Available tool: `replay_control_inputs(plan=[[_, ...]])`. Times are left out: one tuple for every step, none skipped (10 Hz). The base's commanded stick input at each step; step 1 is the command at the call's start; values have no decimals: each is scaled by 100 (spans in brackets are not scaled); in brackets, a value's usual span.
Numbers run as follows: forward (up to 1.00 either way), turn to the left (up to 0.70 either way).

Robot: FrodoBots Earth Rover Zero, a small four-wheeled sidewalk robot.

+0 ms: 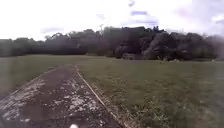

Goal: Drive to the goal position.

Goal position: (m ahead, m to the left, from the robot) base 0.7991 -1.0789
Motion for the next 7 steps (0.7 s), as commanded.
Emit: replay_control_inputs(plan=[[0,85],[0,85],[0,85],[0,85],[0,85],[0,85],[0,85]])
